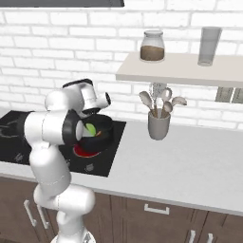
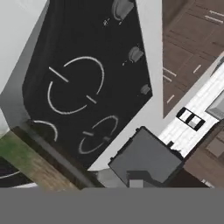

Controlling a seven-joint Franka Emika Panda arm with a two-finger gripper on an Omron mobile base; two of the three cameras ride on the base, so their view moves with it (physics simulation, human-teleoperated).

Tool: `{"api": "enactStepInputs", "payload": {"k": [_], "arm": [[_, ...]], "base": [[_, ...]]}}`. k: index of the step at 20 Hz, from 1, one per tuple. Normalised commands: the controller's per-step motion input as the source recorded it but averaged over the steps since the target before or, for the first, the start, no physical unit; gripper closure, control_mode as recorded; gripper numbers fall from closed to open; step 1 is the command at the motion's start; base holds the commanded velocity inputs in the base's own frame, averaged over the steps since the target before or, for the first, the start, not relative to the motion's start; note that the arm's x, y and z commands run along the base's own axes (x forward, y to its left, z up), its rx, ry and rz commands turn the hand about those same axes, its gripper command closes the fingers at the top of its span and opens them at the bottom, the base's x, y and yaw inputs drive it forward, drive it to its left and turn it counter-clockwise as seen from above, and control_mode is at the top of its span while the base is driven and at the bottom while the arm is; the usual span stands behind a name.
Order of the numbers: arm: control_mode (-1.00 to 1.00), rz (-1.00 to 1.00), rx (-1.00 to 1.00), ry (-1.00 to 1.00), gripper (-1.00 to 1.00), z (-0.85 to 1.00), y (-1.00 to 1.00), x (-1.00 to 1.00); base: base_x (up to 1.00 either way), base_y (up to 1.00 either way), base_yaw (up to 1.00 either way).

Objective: Put the lemon wedge and carrot in the pot. Retrieve the spatula and lightly stir the vegetables in the pot.

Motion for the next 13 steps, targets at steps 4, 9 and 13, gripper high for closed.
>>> {"api": "enactStepInputs", "payload": {"k": [4, 9, 13], "arm": [[-1.00, 0.09, 0.18, 0.21, 1.00, 0.13, -0.07, 0.02], [-1.00, 0.11, 0.28, 0.34, 1.00, 0.01, -0.08, -0.11], [-1.00, 0.10, 0.24, 0.29, 1.00, 0.01, -0.09, -0.10]], "base": [[0.00, 0.00, 0.00], [0.00, 0.00, 0.00], [0.00, 0.00, 0.00]]}}
